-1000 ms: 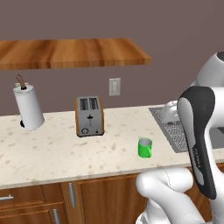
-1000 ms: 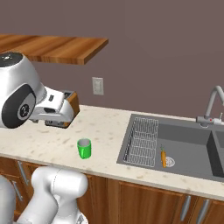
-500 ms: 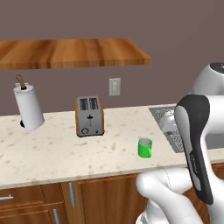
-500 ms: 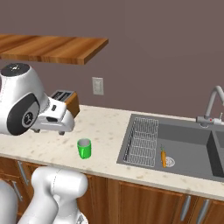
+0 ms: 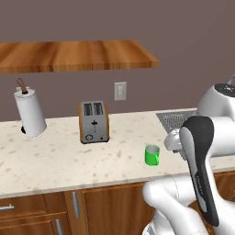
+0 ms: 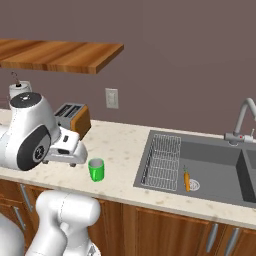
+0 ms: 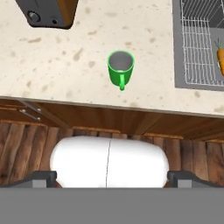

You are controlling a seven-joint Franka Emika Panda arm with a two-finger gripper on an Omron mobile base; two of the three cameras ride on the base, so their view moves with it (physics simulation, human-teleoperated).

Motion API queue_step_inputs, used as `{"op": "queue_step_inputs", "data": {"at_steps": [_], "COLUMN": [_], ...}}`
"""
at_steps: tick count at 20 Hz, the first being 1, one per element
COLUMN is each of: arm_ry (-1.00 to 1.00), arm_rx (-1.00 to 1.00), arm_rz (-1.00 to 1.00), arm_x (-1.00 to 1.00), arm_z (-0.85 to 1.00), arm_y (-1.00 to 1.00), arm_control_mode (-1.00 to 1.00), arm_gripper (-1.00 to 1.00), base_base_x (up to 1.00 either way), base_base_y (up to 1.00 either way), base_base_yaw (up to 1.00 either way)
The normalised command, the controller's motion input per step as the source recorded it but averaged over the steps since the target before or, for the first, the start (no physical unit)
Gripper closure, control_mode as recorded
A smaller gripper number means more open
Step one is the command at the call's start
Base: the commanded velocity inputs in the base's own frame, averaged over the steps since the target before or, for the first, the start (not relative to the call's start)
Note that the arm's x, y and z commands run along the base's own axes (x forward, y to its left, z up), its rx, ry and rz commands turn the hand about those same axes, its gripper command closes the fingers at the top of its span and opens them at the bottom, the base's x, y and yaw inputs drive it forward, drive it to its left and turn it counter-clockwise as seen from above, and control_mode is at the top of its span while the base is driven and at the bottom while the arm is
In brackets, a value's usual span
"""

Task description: Clear the mugs and bowl far away from the sink.

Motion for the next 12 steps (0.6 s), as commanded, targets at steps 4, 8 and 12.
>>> {"op": "queue_step_inputs", "data": {"at_steps": [4, 8, 12], "arm_ry": [0.07, 0.06, 0.02], "arm_rx": [0.01, 0.0, 0.0], "arm_rz": [0.01, 0.0, 0.0], "arm_x": [0.0, 0.0, 0.1], "arm_z": [-0.43, -0.38, -0.34], "arm_y": [0.0, 0.0, 0.0], "arm_control_mode": [-1.0, -1.0, -1.0], "arm_gripper": [-1.0, -1.0, -1.0], "base_base_x": [0.0, 0.0, 0.0], "base_base_y": [0.0, 0.0, 0.0], "base_base_yaw": [0.0, 0.0, 0.0]}}
